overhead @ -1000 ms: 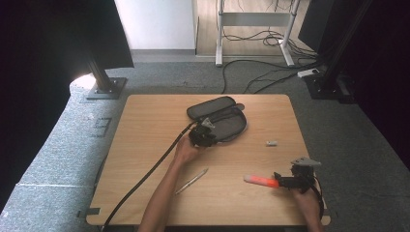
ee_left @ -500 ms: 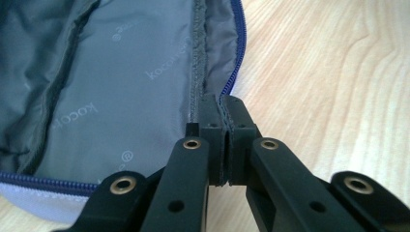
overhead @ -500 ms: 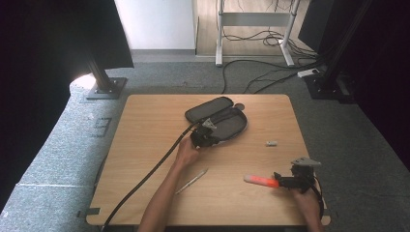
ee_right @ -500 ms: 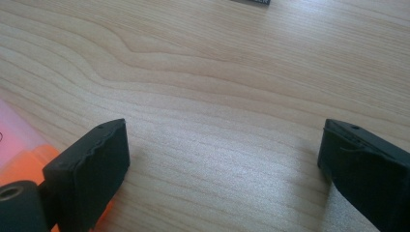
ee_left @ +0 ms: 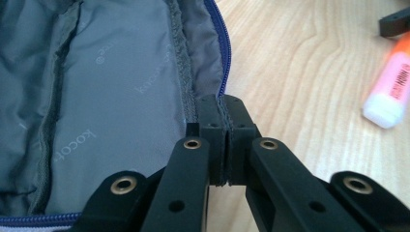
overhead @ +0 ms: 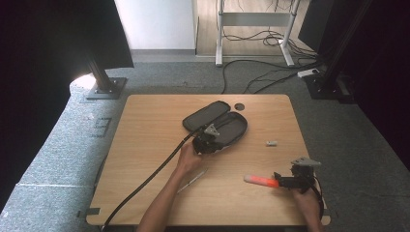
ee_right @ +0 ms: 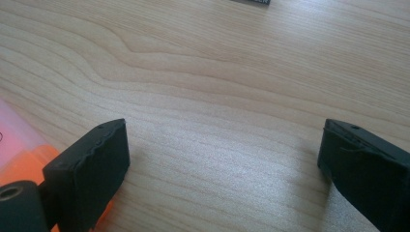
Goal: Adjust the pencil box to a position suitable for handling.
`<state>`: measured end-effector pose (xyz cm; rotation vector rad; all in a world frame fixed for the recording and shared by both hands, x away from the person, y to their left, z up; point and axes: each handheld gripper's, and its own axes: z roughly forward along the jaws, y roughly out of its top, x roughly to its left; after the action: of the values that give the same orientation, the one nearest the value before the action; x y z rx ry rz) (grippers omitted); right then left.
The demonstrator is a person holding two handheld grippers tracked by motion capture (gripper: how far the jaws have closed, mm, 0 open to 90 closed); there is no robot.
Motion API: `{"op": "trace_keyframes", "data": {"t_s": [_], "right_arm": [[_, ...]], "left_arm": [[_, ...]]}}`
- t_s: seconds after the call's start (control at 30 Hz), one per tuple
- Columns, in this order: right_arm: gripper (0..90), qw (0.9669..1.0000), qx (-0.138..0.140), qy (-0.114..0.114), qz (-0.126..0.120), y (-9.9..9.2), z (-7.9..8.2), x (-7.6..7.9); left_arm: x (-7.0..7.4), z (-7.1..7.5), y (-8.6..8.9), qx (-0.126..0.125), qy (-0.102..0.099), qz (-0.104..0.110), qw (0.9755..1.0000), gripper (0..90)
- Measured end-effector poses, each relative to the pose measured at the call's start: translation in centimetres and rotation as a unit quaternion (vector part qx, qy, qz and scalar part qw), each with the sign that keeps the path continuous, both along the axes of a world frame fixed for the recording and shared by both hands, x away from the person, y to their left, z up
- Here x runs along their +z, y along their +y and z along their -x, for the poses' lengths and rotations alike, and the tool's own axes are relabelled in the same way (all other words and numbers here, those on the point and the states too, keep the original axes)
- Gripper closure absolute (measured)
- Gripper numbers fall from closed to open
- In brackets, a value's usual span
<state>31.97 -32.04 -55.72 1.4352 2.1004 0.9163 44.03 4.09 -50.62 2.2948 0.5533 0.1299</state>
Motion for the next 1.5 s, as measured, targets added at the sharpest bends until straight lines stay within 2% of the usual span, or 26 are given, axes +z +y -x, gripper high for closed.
{"op": "trace_keyframes", "data": {"t_s": [0.37,0.7,0.87,1.5], "right_arm": [[3.9,1.0,0.0,0.0,0.0,0.0,0.0,0.0],[3.9,1.0,0.0,0.0,0.0,0.0,0.0,0.0],[3.9,1.0,0.0,0.0,0.0,0.0,0.0,0.0],[3.9,1.0,0.0,0.0,0.0,0.0,0.0,0.0]], "left_arm": [[0.3,2.2,-0.4,-0.011,0.007,0.011,0.9999,88.1],[0.2,4.1,-1.1,-0.02,0.007,0.0,0.9998,88.0],[0.1,5.1,-1.7,-0.027,0.009,0.007,0.9996,87.9],[-0.4,7.3,-3.2,-0.043,0.01,0.017,0.9989,87.8]]}}
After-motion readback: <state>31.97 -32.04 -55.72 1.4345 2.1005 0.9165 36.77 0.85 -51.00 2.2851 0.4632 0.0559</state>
